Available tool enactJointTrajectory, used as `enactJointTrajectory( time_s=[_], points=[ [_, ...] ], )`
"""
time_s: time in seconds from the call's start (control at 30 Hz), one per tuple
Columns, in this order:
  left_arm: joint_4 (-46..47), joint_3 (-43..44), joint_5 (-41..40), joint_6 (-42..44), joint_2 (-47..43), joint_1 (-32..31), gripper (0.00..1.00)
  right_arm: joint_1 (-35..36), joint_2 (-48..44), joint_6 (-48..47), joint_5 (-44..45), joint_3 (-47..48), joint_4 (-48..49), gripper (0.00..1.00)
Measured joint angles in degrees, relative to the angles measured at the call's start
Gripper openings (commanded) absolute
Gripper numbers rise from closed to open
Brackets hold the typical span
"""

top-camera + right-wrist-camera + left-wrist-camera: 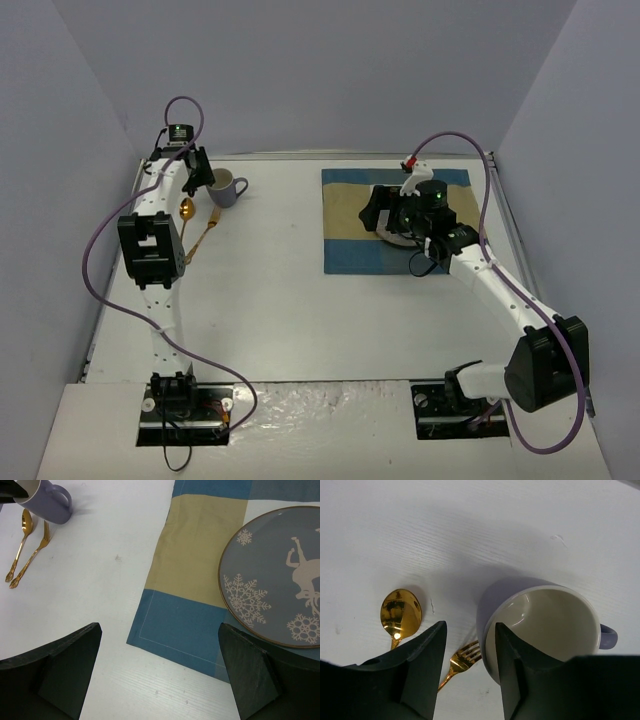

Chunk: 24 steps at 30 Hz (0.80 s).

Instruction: Set the dinner table for one person

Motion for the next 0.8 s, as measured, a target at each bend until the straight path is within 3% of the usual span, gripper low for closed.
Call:
enactJointTrajectory(
  time_s=[0.13,0.3,0.63,0.8],
  points=[
    [0.07,0.97,0.03,0.0,1.73,-0.44,0.25,0.25,0.0,-0.08,0.51,-0.14,-0.08,1.0],
    [0.06,1.12,0.65,-0.04,2.45,-0.77,0.01,0.59,-0.23,-0.46,1.16,-0.14,-0.22,0.99],
    [-2.12,1.78,2.54,3.38,1.75,-1.93,0.0,2.83,-0.56,-4.82,3.57,-0.12,-1.48,0.95],
    [-7.1,3.33,1.68,6.52,-2.65,-6.14,0.0,7.11,-0.85,-10.69,5.85,1.56,-4.04,0.99]
  ],
)
